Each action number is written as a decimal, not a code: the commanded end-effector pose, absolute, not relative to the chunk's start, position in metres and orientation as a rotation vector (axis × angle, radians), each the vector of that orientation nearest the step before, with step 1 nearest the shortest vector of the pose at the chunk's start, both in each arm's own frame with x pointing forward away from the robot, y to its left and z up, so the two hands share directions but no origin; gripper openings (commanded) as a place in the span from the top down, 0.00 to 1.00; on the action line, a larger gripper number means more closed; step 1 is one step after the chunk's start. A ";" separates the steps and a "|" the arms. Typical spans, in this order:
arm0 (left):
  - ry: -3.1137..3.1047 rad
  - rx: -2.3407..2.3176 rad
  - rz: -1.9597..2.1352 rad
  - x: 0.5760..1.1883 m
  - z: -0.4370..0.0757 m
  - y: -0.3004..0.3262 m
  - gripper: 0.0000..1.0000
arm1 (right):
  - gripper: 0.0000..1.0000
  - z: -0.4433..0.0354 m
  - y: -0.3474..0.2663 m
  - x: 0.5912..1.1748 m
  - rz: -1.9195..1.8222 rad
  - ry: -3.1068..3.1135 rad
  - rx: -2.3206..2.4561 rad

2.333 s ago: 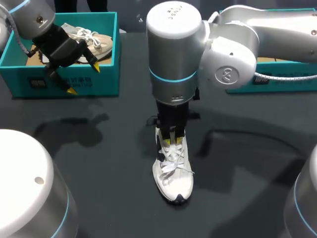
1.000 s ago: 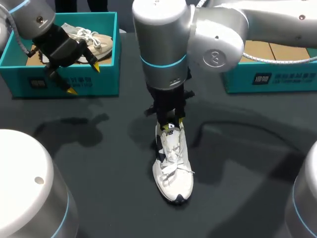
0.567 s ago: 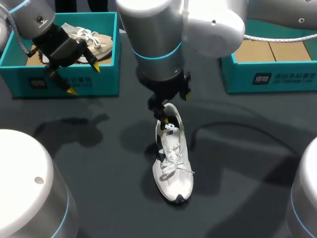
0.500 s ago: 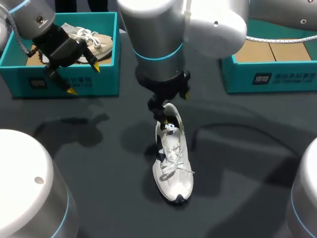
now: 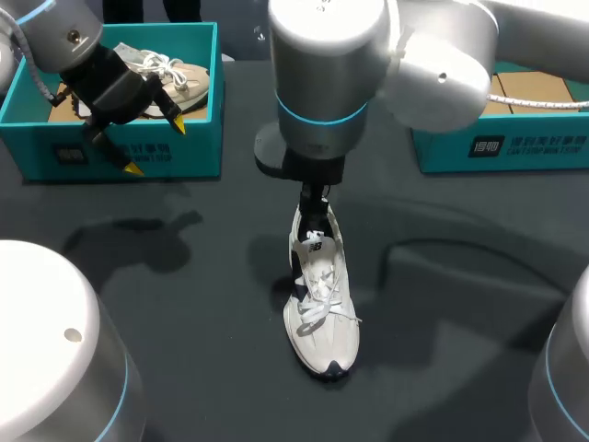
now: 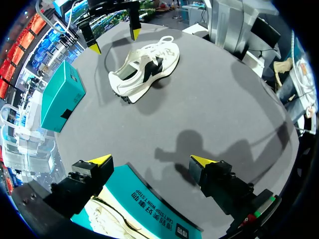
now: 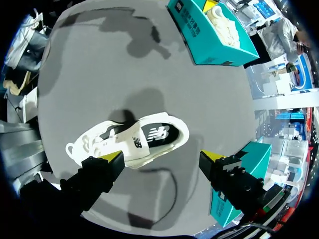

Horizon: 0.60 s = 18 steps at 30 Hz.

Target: Take the shoe out of the shoebox, open the shoe tongue, remove and reinsert the insole, then place the shoe into the shoebox

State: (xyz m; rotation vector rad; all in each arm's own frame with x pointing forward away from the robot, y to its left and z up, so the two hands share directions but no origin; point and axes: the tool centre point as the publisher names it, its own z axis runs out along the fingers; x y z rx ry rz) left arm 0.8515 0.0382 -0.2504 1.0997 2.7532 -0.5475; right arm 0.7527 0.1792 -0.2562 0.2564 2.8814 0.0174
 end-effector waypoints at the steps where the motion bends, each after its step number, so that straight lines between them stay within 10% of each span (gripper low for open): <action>1: 2.753 1.101 -0.546 0.851 -0.250 0.039 0.00 | 0.00 -0.267 0.182 0.763 0.008 2.886 0.068; 18: 2.753 1.101 -0.546 0.851 -0.250 0.039 0.00 | 0.01 -0.298 0.192 0.800 -0.012 2.894 -0.053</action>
